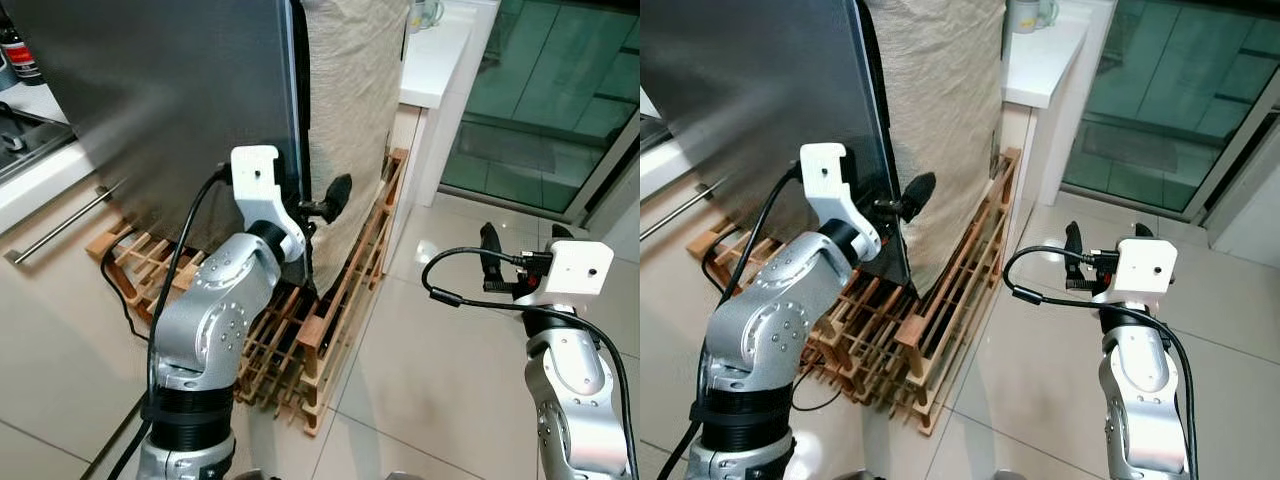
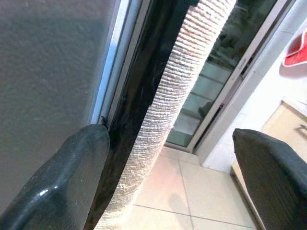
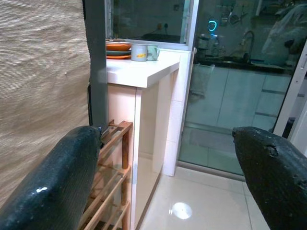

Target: Restocking fridge

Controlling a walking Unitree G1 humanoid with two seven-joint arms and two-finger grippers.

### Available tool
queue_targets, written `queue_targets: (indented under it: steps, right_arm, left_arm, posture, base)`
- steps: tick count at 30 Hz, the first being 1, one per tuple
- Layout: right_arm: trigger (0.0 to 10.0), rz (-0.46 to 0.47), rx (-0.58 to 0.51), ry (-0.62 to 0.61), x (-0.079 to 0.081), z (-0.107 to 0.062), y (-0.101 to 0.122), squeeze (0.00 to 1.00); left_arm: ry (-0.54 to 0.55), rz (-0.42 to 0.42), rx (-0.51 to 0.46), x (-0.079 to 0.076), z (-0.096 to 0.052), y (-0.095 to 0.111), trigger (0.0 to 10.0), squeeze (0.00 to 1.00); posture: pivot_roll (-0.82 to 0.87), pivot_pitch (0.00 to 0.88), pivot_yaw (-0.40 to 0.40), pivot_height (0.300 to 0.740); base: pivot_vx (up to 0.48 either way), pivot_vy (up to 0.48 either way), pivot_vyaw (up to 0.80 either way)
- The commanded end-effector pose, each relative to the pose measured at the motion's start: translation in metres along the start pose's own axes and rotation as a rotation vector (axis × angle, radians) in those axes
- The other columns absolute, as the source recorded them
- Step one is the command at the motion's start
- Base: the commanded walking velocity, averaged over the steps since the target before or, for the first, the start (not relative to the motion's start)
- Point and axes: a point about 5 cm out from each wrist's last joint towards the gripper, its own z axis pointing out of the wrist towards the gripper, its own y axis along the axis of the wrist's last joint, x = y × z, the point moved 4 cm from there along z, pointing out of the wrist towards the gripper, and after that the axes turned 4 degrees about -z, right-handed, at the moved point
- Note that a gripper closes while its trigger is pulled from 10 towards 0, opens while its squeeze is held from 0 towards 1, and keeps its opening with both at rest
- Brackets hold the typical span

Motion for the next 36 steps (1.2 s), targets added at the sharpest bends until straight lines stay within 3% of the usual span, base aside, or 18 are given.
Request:
queue_targets:
  steps: [1, 10, 13, 18, 25, 27, 28, 29, 31, 36]
  right_arm:
    - [10.0, -0.001, -0.009, 0.007, 0.000, 0.001, 0.001, 0.00]
    - [10.0, 0.002, -0.008, 0.008, 0.002, 0.003, 0.000, 0.00]
    - [10.0, 0.006, -0.006, 0.017, 0.004, 0.004, 0.000, 0.00]
    - [10.0, 0.017, -0.003, 0.048, 0.008, 0.006, 0.000, 0.00]
    - [10.0, 0.026, 0.012, 0.048, 0.008, 0.004, -0.004, 0.00]
    - [10.0, 0.028, 0.015, 0.051, 0.009, 0.004, -0.004, 0.00]
    - [10.0, 0.028, 0.015, 0.051, 0.009, 0.004, -0.004, 0.00]
    - [10.0, 0.034, 0.021, 0.055, 0.009, 0.004, -0.006, 0.00]
    - [10.0, 0.036, 0.024, 0.056, 0.009, 0.004, -0.006, 0.00]
    - [10.0, 0.039, 0.031, 0.062, 0.010, 0.003, -0.008, 0.00]
  left_arm:
    - [-0.038, -0.018, 0.015, -0.008, 0.002, -0.001, 10.0, 0.00]
    - [0.001, 0.044, -0.021, -0.002, 0.010, 0.004, 10.0, 0.00]
    - [0.057, 0.135, -0.095, -0.002, 0.025, 0.010, 10.0, 0.00]
    - [0.047, 0.125, -0.100, -0.010, 0.043, 0.003, 10.0, 0.00]
    - [-0.116, 0.013, -0.055, -0.043, 0.062, -0.016, 10.0, 0.00]
    - [-0.227, -0.093, -0.019, -0.061, 0.066, -0.023, 10.0, 0.00]
    - [-0.227, -0.093, -0.019, -0.061, 0.066, -0.023, 10.0, 0.00]
    - [-0.353, -0.177, 0.038, -0.079, 0.066, -0.031, 10.0, 0.00]
    - [-0.380, -0.189, 0.044, -0.083, 0.066, -0.033, 10.0, 0.00]
    - [-0.522, -0.254, 0.022, -0.111, 0.068, -0.029, 10.0, 0.00]
  posture:
    - [-0.11, 0.000, 0.041, 0.727]
    - [-0.11, 0.000, 0.039, 0.727]
    - [-0.11, 0.000, 0.032, 0.727]
    - [-0.13, 0.000, 0.034, 0.727]
    - [-0.14, 0.000, 0.038, 0.727]
    - [-0.14, 0.000, 0.038, 0.727]
    - [-0.14, 0.000, 0.038, 0.727]
    - [-0.14, 0.000, 0.038, 0.727]
    - [-0.14, 0.000, 0.037, 0.727]
    - [-0.15, 0.000, 0.043, 0.727]
  base:
    - [0.000, 0.000, 0.00]
    - [0.000, 0.000, 0.00]
    - [0.000, 0.000, 0.00]
    - [0.000, 0.000, 0.00]
    - [0.000, 0.000, 0.00]
    - [0.000, 0.000, 0.00]
    - [0.000, 0.000, 0.00]
    - [0.000, 0.000, 0.00]
    - [0.000, 0.000, 0.00]
    - [0.000, 0.000, 0.00]
